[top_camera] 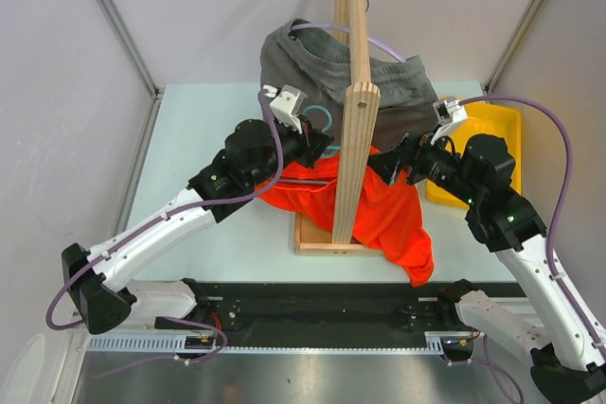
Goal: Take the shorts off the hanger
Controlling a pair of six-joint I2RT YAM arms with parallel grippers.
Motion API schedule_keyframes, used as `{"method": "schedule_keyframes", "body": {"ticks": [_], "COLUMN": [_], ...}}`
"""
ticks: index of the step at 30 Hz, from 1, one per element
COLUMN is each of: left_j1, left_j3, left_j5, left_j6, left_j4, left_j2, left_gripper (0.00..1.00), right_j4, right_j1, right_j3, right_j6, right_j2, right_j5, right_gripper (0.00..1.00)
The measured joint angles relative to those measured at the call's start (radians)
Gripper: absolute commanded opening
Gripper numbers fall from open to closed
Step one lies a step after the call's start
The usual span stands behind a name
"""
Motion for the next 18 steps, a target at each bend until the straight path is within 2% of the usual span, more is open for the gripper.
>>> {"method": "schedule_keyframes", "body": {"ticks": [1,2,7,9,18], "left_j1": [-0.005,-0.008,-0.012,-0.012,-0.012], "left_j3": [0.0,0.0,0.0,0.0,0.015], "left_j5": [0.002,0.003,0.035,0.042,0.056], "left_j6": [0.006,0.011,0.013,0.011,0.002], "left_j4": [0.013,0.021,0.049,0.051,0.049], "left_j2": [0.002,0.003,0.023,0.032,0.061], "left_gripper": [0.0,0.0,0.0,0.0,0.0], "right_j4": [-0.014,-0.022,-0.053,-0.063,-0.065], "right_j1": [0.0,0.0,0.0,0.0,0.001], "right_j3": [0.013,0.02,0.035,0.035,0.023], "right_j6": [0.008,0.011,0.002,-0.002,-0.001], "right_j2": [0.0,-0.001,-0.009,-0.007,0.001], "right_j5": [0.024,0.039,0.121,0.122,0.097], "right_gripper": [0.89,0.82,0.71,0.62,0.56]}}
